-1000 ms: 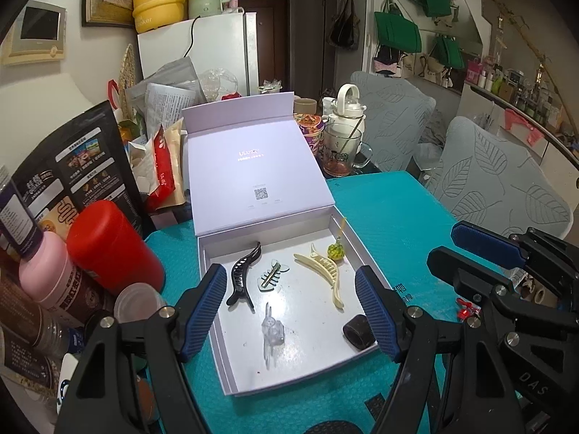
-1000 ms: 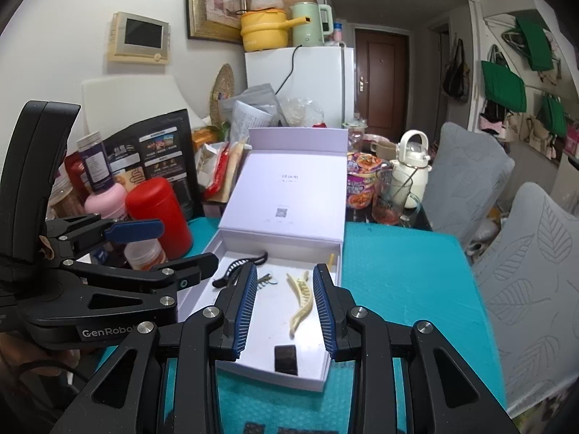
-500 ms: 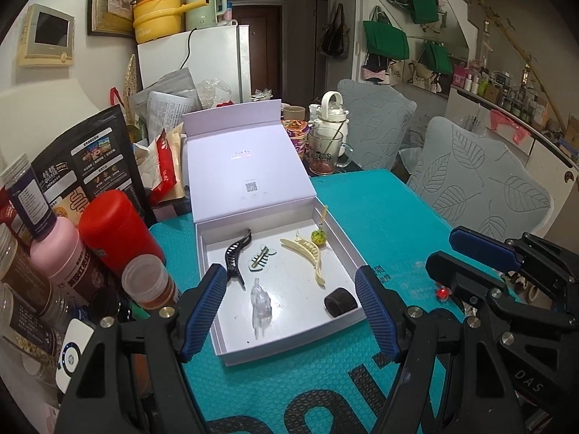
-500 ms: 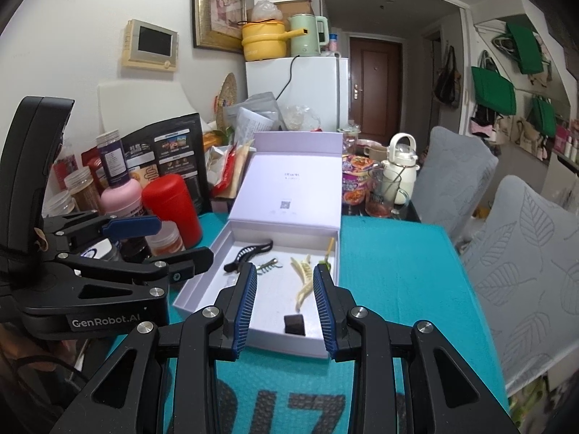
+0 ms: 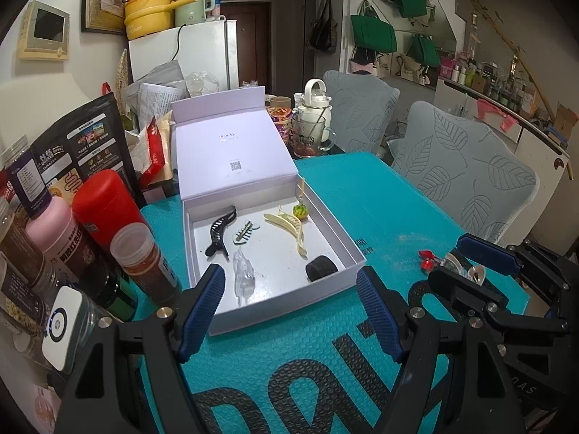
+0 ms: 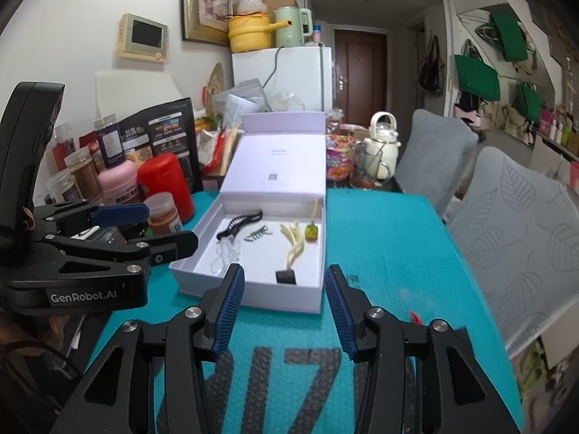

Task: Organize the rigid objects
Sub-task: 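Move both grippers toward the red clip and the clear wavy piece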

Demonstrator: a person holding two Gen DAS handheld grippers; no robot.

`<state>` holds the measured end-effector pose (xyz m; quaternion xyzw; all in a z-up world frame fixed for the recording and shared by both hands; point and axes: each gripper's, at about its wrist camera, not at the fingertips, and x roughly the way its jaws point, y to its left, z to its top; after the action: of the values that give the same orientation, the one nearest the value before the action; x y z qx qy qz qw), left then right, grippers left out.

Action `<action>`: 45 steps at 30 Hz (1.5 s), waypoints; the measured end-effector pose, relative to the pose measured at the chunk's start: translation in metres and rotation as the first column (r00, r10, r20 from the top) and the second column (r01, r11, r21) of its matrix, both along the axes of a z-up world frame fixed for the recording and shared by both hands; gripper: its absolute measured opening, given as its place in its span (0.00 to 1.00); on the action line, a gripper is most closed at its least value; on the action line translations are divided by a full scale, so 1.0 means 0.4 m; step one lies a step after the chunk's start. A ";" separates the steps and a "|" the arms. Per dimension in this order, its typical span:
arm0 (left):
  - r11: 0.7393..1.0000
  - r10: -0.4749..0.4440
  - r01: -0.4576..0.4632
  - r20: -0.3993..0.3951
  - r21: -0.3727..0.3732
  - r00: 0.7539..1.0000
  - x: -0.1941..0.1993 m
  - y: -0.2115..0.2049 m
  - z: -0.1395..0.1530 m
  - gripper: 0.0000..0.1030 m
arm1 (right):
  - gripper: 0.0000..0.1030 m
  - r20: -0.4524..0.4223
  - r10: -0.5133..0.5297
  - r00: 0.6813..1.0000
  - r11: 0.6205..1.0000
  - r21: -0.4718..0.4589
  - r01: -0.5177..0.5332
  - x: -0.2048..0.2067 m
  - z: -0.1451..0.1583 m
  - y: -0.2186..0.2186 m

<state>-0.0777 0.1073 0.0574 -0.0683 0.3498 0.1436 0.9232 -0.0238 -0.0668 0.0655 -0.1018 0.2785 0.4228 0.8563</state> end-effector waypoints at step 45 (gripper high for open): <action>0.920 -0.390 0.382 -0.114 -0.089 0.914 0.277 -0.326 -0.193 0.73 | 0.58 -0.142 -0.400 0.905 0.916 -0.092 0.390 0.144 -0.204 -0.358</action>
<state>0.0331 -0.0230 -0.0200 -0.0187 0.4200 -0.0488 0.9060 0.0336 -0.2100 -0.0160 -0.0357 0.3733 0.2386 0.8958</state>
